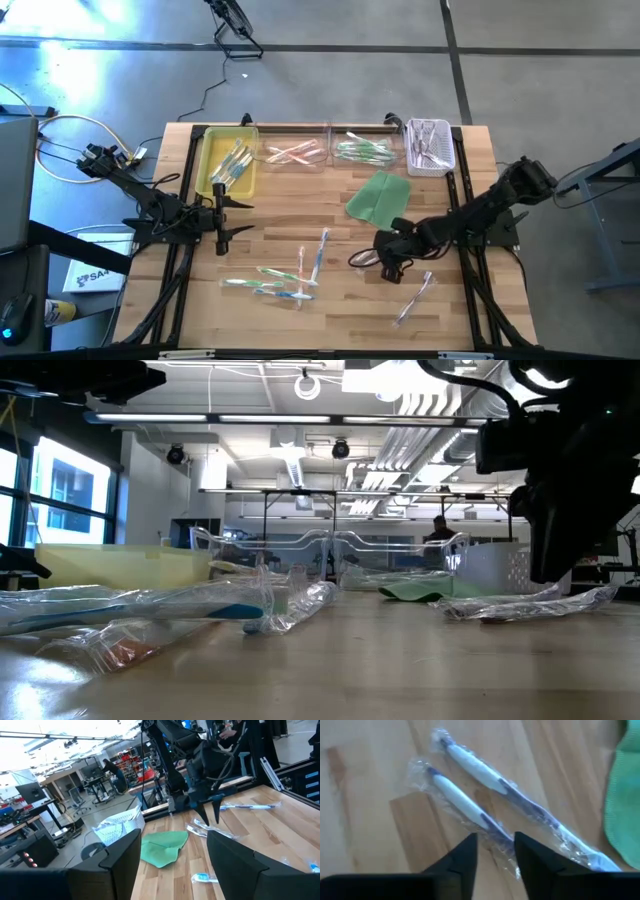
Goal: Pick & Place Toothbrushes
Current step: Put the purple toothbrush into the white bin
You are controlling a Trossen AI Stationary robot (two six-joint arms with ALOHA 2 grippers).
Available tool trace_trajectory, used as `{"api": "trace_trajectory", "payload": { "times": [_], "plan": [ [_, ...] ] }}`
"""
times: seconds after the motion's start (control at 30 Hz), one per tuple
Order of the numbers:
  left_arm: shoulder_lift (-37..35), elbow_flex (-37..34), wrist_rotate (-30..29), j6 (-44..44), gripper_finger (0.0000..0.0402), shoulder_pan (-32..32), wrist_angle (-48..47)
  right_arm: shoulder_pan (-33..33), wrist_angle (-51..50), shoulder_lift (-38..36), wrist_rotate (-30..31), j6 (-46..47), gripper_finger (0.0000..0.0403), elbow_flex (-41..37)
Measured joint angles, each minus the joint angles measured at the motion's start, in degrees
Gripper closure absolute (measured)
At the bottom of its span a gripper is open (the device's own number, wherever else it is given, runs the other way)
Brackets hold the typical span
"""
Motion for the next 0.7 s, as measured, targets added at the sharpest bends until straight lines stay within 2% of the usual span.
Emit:
{"api": "trace_trajectory", "payload": {
  "times": [0.1,0.2,0.47,0.7],
  "plan": [
    [0.0,0.0,0.0,0.0,0.0181,0.0,0.0,-0.5,0.5,-0.7,-1.0,-3.4,0.0228,0.0],
    [0.0,0.0,0.0,0.0,0.0181,0.0,0.0,-0.5,-1.3,-0.8,-1.0,-6.7,0.0213,0.1],
    [0.0,0.0,0.0,0.1,0.0181,0.0,-0.1,-0.5,-13.5,-0.3,-0.8,-8.0,0.0234,0.0],
    [0.0,0.0,0.0,1.5,0.0181,0.0,-0.2,-0.5,-15.9,-0.2,1.2,-8.0,0.0238,0.0]
  ]
}}
